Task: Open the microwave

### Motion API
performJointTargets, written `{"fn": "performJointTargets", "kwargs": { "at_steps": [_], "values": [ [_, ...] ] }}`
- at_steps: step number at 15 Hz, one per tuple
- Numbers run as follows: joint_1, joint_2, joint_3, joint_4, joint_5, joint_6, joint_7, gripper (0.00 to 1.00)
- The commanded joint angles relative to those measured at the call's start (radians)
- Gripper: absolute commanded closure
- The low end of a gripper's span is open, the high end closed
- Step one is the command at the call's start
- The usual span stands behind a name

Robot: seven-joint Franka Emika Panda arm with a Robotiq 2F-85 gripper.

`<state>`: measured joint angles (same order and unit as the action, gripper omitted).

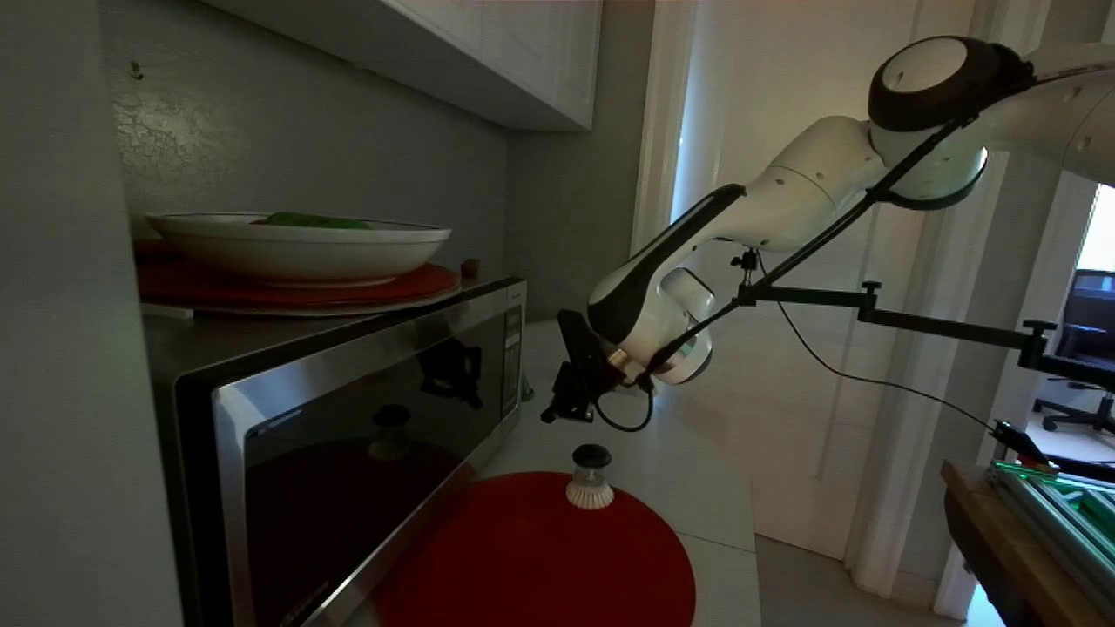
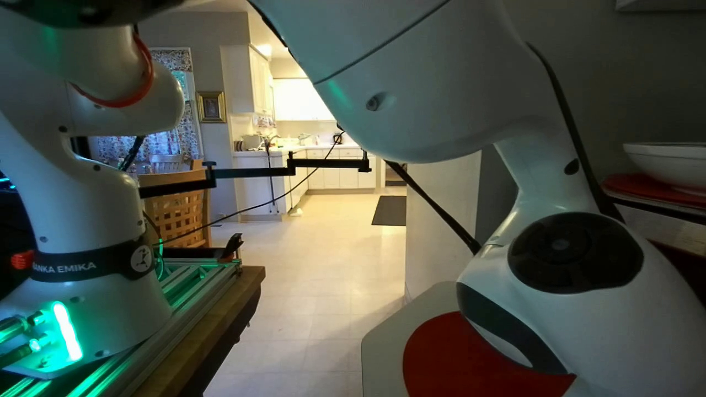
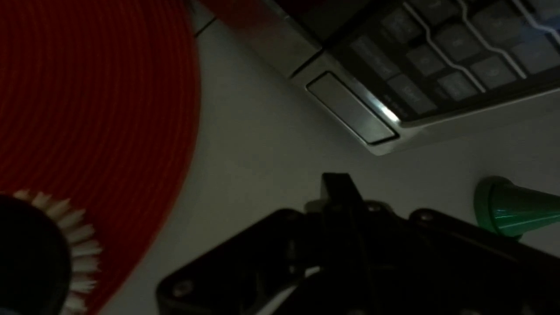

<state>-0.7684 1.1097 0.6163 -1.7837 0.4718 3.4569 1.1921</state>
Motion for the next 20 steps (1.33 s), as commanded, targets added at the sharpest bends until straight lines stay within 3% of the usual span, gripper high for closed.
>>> {"fn": "performJointTargets", "kwargs": {
  "at_steps": [1, 8, 9, 10, 16, 20],
  "values": [
    [0.020, 0.067, -0.009, 0.083, -0.066, 0.024, 0.009, 1.00],
    [0.022, 0.182, 0.043, 0.192, -0.162, 0.018, -0.008, 1.00],
    [0.003, 0.201, 0.072, 0.192, -0.183, 0.021, -0.012, 1.00],
    [0.028, 0.144, 0.026, 0.150, -0.138, -0.002, -0.002, 1.00],
    [0.029, 0.147, 0.027, 0.151, -0.139, -0.002, -0.002, 1.00],
    [-0.014, 0.181, 0.066, 0.121, -0.181, 0.026, -0.019, 1.00]
  ]
}}
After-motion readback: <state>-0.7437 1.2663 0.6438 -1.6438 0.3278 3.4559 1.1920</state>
